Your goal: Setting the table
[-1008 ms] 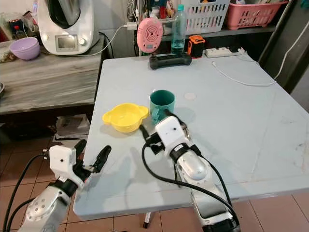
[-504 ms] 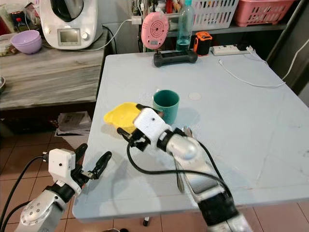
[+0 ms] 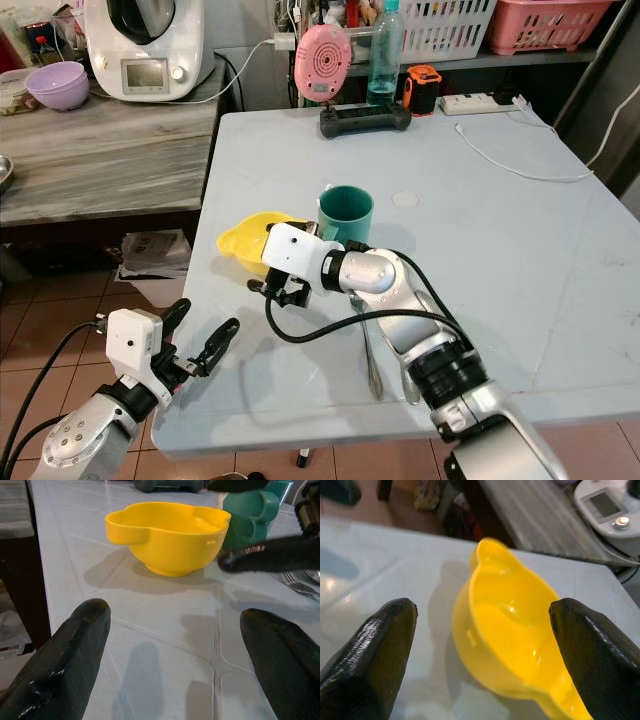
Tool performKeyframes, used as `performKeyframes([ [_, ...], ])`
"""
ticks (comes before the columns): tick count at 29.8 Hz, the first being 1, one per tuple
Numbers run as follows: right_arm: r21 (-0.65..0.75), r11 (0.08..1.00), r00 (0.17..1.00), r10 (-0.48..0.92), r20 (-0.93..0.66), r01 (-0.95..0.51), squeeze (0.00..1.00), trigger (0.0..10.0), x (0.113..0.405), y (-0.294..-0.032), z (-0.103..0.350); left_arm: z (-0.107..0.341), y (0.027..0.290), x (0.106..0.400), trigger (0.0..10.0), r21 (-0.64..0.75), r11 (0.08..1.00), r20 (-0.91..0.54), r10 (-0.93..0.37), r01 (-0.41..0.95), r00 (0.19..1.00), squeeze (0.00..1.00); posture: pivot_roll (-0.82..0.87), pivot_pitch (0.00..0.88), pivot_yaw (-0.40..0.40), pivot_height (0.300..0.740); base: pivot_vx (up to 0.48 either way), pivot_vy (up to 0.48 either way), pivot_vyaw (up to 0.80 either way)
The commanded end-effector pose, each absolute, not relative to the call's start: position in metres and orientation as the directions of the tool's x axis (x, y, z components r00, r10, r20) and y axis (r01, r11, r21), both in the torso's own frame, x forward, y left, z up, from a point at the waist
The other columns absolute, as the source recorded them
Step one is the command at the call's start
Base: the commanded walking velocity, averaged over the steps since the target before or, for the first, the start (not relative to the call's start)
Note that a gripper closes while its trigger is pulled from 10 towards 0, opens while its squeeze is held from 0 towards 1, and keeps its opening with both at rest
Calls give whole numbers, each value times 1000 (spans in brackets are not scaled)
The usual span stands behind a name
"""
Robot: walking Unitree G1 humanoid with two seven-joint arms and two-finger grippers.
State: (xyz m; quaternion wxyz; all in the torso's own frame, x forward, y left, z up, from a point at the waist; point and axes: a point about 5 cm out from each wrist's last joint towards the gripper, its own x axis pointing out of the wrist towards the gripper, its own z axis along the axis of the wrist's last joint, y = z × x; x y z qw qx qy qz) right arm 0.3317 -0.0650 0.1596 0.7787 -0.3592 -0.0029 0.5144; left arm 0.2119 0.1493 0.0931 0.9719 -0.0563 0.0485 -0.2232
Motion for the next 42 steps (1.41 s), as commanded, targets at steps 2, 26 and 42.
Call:
performKeyframes([
  [2,-579,125,422,807,-413,-805,0,10000,334,-61,159,92,148,210,10000,-135,883,-78,-461,449,884,0,-86,90,57,740,0,0,0],
  [26,-679,-18,428,764,-482,-734,0,0,349,-55,143,99,140,206,10000,-103,851,-78,-523,515,849,0,-81,91,62,740,0,0,0],
  [42,-711,-37,457,742,-490,-702,0,0,354,-60,135,92,141,209,10000,-106,853,-96,-520,511,849,0,-75,82,58,740,0,0,0],
])
